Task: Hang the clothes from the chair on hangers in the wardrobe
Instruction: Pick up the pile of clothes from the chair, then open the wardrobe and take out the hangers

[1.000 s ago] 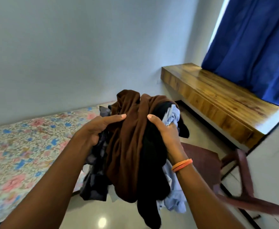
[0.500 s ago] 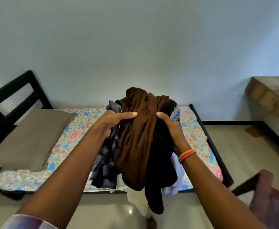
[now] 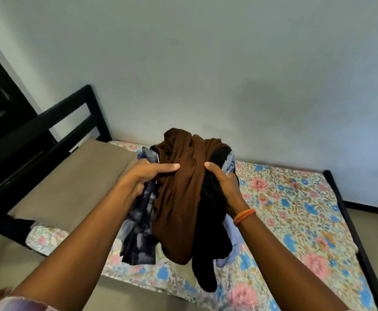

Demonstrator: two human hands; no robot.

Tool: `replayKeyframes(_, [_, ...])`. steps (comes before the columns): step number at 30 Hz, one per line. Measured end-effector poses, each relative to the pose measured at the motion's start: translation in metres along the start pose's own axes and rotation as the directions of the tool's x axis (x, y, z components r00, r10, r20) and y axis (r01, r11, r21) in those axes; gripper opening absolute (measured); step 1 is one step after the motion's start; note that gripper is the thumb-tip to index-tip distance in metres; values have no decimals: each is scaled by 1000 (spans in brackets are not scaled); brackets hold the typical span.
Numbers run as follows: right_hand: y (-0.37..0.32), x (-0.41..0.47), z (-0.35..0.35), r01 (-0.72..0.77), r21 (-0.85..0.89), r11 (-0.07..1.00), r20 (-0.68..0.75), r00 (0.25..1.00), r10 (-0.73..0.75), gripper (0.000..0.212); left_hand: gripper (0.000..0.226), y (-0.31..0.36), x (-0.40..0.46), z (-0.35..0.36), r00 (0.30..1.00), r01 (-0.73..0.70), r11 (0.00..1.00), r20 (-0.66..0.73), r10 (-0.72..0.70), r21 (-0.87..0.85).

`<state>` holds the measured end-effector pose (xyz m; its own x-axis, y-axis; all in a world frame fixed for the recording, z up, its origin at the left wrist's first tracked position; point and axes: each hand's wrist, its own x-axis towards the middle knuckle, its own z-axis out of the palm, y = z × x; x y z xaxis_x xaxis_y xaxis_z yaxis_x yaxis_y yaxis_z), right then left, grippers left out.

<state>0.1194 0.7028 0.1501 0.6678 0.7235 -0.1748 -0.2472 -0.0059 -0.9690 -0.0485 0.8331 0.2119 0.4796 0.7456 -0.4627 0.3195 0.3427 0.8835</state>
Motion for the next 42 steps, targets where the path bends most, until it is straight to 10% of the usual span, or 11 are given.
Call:
replayKeyframes(7, [16,121,102,9,-55,998,25,1000,-8,47,47,36,129,-83,999,-38,999,-16,38,-24])
replayKeyframes(14, [61,240,203,-82,-188,979,71,993,97,70,107,36,289,-185,996,-72,981,-47,82,178])
replayKeyframes(17, [116,280,215,-199,-449,871,102,957,272,69,148,-15,351,-216,987,136,902,-131,-90,409])
replayKeyframes(21, [171,278,221,-345,-666,662,15,880,474,45,87,-63,339,-209,963,269,869,-86,-257,415])
replayKeyframes(26, [197,243,212,-344,-758,555,-22,863,504,40,63,-106,334,-166,946,297,858,-10,-323,419])
replayKeyframes(29, [191,220,191,-338,-736,586,-37,885,464,48,20,-98,317,-133,962,205,868,70,-263,452])
replayKeyframes(33, [160,178,155,-434,-617,656,-156,885,438,30,47,-91,291,-86,972,98,881,145,-184,463])
replayKeyframes(42, [106,17,18,-392,-262,882,-517,829,214,18,17,-102,149,63,889,-96,897,443,-118,432])
